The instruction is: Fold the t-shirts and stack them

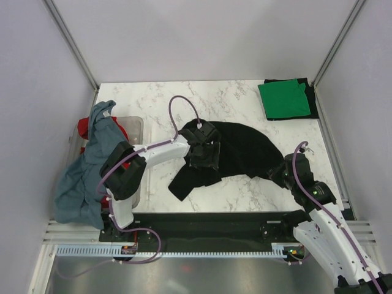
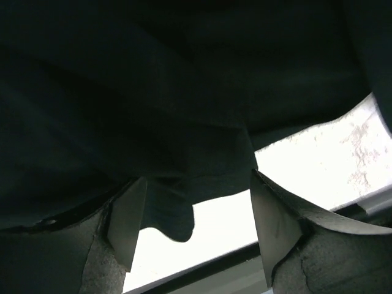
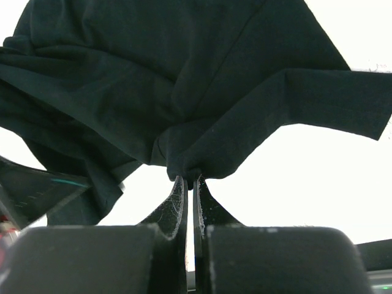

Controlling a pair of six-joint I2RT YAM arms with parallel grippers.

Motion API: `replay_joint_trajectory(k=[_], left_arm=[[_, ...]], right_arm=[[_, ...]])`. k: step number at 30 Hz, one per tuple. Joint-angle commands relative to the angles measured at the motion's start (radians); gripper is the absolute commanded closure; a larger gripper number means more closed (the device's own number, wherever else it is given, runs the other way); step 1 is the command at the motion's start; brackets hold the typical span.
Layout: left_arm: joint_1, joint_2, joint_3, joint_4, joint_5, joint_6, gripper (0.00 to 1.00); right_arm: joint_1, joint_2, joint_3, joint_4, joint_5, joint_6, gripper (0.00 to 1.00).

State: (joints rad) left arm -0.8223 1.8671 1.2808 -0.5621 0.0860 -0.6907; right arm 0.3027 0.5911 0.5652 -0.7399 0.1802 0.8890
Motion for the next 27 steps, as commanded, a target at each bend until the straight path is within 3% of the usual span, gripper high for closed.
replay_joint_trajectory(k=[1, 3, 6, 10, 11, 13, 16, 20, 21, 27], left_arm=[[0.003, -0.086, 0.15, -0.199, -0.245, 0.055, 0.24], [0.012, -0.137, 0.233, -0.274, -0.378, 0.08, 0.23], [0.018, -0.235, 0.383, -0.372, -0.46, 0.14, 0.23], [0.018, -0.382, 0.555, -0.394, -0.367, 0.3, 0.22], [0.018, -0.46, 0.574, -0.353, -0.332, 0.339, 0.18], [0.018, -0.602, 0.552, -0.29, -0.273, 0.446, 0.01], [0.026, -0.747, 0.405, -0.113, -0.362, 0.584, 0.0], [0.026, -0.985, 0.237, 0.017, -0.563, 0.597, 0.0], [0.026, -1.082, 0.218, 0.025, -0.543, 0.609, 0.0], [0.026, -1.286, 0.151, -0.157, -0.595, 0.576, 0.0]], right_arm=[[-0.004, -0.001, 0.012, 0.025, 0.007, -0.022, 1.0], [-0.005, -0.002, 0.015, 0.024, 0.01, -0.027, 1.0], [-0.005, 0.007, 0.013, 0.034, 0.005, -0.027, 1.0], [-0.004, 0.01, 0.018, 0.04, -0.004, -0.025, 1.0], [-0.004, 0.003, 0.018, 0.042, -0.005, -0.024, 1.0], [-0.004, -0.007, 0.018, 0.042, -0.008, -0.018, 1.0], [-0.004, -0.022, 0.01, 0.05, -0.031, -0.004, 1.0], [-0.004, -0.051, 0.005, 0.059, -0.064, 0.001, 1.0], [-0.005, -0.056, 0.009, 0.05, -0.064, 0.001, 1.0], [-0.004, -0.08, 0.004, 0.039, -0.057, -0.001, 1.0]])
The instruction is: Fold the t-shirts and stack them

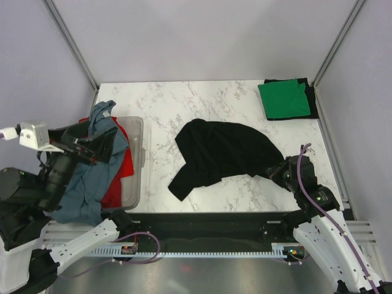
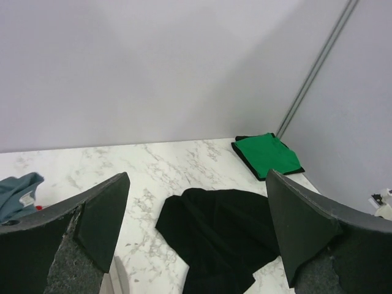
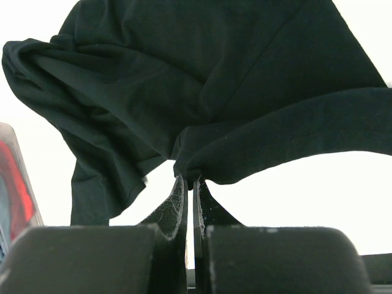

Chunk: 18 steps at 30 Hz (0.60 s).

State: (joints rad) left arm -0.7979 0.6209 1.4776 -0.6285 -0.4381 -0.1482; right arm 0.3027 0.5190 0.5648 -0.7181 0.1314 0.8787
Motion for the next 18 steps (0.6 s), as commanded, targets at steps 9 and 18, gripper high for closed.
replay_joint_trajectory(k=[9, 18], left_arm=[[0.002, 0.063, -0.234, -0.313, -0.039, -0.152, 0.0], [-0.023, 0.553, -0.445, 0.014, 0.335, -0.395, 0.11]], right_arm=[[-0.004, 0.003, -0.016, 0.032, -0.038, 0.011, 1.0], [-0.002, -0.002, -0.04, 0.023, -0.03, 0.016, 1.0]])
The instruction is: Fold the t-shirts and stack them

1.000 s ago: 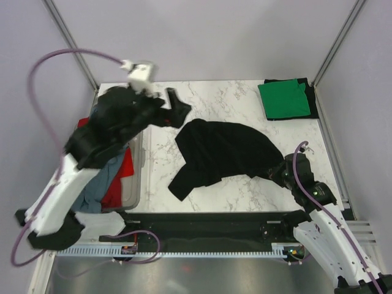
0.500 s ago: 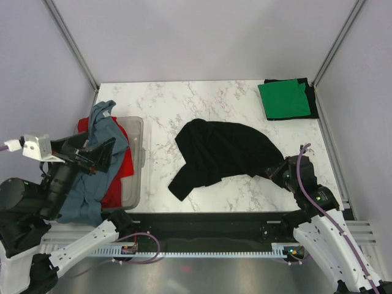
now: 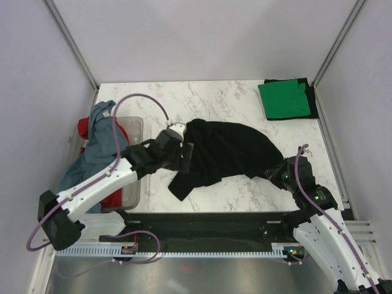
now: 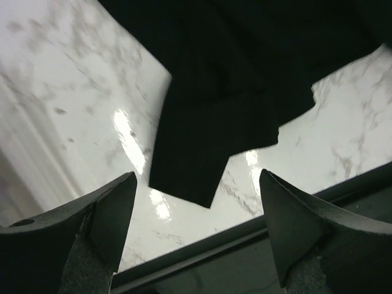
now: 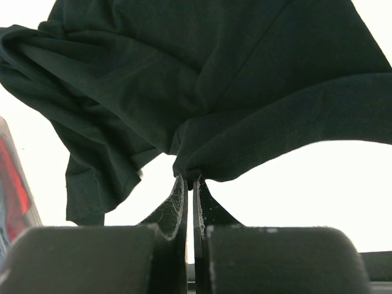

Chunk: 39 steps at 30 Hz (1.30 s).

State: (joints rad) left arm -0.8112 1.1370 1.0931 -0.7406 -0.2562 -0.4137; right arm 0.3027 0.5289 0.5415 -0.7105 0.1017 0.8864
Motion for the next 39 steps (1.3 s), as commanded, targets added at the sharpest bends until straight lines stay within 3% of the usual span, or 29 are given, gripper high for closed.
replay_joint_trajectory(k=[1, 5, 9, 15, 17, 19, 22, 23, 27, 36, 39], left_arm=[[-0.011, 0.071, -0.099, 0.159, 0.17, -0.143, 0.12], [-0.028, 0.227, -0.14, 0.293, 0.28, -0.16, 0.14], [-0.04, 0.233, -0.176, 0.366, 0.305, -0.185, 0.14], [-0.02, 0.224, -0.063, 0.213, 0.082, -0.073, 0.13], [0.0, 0.195, -0.001, 0.216, 0.086, 0.068, 0.08], [0.01, 0.155, 0.055, 0.251, 0.182, 0.229, 0.04], [0.02, 0.113, 0.096, 0.3, 0.456, 0.399, 0.01], [0.02, 0.112, 0.128, 0.3, 0.667, 0.412, 0.0], [-0.005, 0.164, 0.194, 0.294, 1.085, 0.423, 0.0], [-0.032, 0.227, 0.2, 0.423, 1.27, 0.244, 0.0], [-0.043, 0.257, 0.148, 0.588, 1.334, 0.094, 0.0]], right_arm=[[-0.004, -0.013, -0.02, 0.014, 0.001, 0.006, 1.0], [-0.002, 0.006, -0.028, 0.017, 0.009, -0.004, 1.0], [-0.004, 0.023, -0.034, 0.035, 0.015, -0.012, 1.0], [-0.004, 0.072, -0.049, 0.085, -0.005, -0.01, 1.0], [-0.004, 0.077, -0.043, 0.082, -0.005, -0.023, 1.0], [-0.002, 0.069, -0.029, 0.075, 0.0, -0.027, 1.0], [-0.004, 0.056, -0.026, 0.074, 0.001, -0.03, 1.0], [-0.002, 0.051, -0.031, 0.077, -0.002, -0.029, 1.0], [-0.004, 0.046, -0.048, 0.086, -0.008, -0.026, 1.0], [-0.004, 0.057, -0.044, 0.094, 0.004, -0.032, 1.0], [-0.002, 0.06, -0.052, 0.103, 0.009, -0.03, 1.0]])
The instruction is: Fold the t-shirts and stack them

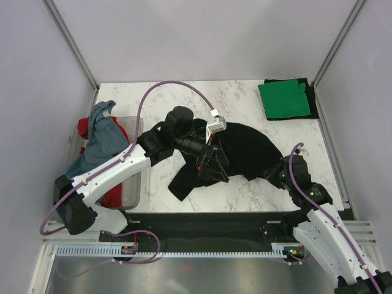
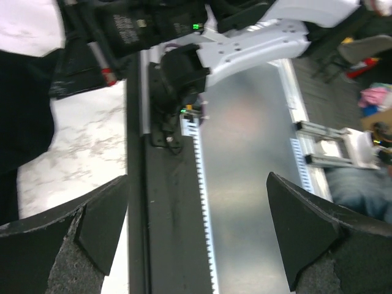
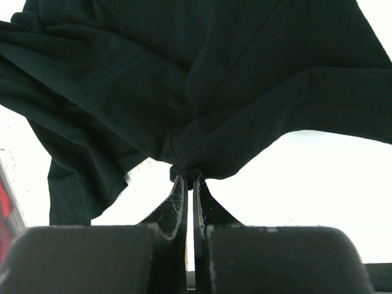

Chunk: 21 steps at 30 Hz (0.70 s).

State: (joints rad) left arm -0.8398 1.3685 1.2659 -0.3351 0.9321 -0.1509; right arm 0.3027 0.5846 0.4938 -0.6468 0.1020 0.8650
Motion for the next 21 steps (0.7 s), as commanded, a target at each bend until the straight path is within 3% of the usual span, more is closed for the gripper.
replay_joint_trajectory(k=[1, 3, 7, 10, 11, 13, 14, 15, 16, 19, 21], left_arm=[[-0.022, 0.036, -0.039, 0.22, 0.172, -0.208, 0.0], [-0.027, 0.067, -0.037, 0.271, 0.182, -0.283, 0.0], [-0.019, 0.038, -0.025, 0.196, 0.105, -0.234, 0.0], [-0.002, -0.043, 0.059, -0.078, -0.248, -0.05, 0.0], [0.005, -0.055, 0.075, -0.122, -0.521, -0.029, 0.0], [0.024, -0.083, 0.101, -0.201, -0.752, 0.022, 0.0], [0.062, -0.094, 0.098, -0.214, -0.944, 0.034, 0.0], [0.105, -0.104, 0.084, -0.217, -1.016, 0.025, 0.0], [0.24, -0.136, 0.057, -0.223, -1.048, 0.002, 0.0], [0.501, -0.193, 0.02, -0.225, -1.073, -0.11, 0.0], [0.585, -0.224, 0.044, -0.255, -1.281, -0.116, 0.0]], right_arm=[[-0.002, 0.011, -0.006, 0.042, 0.008, -0.008, 1.0], [-0.002, 0.017, -0.006, 0.044, 0.01, -0.008, 1.0], [-0.004, 0.017, 0.003, 0.042, 0.007, -0.006, 1.0], [-0.004, 0.018, 0.031, 0.035, 0.007, -0.017, 1.0], [-0.002, 0.02, 0.048, 0.029, 0.005, -0.02, 1.0], [-0.004, 0.029, 0.058, 0.03, -0.001, -0.021, 1.0], [-0.002, 0.03, 0.066, 0.03, -0.011, -0.023, 1.0], [-0.004, 0.034, 0.068, 0.035, -0.016, -0.023, 1.0], [-0.004, 0.037, 0.068, 0.035, -0.019, -0.023, 1.0], [-0.001, 0.037, 0.068, 0.039, -0.031, -0.029, 1.0], [-0.002, 0.043, 0.069, 0.045, -0.039, -0.035, 1.0]])
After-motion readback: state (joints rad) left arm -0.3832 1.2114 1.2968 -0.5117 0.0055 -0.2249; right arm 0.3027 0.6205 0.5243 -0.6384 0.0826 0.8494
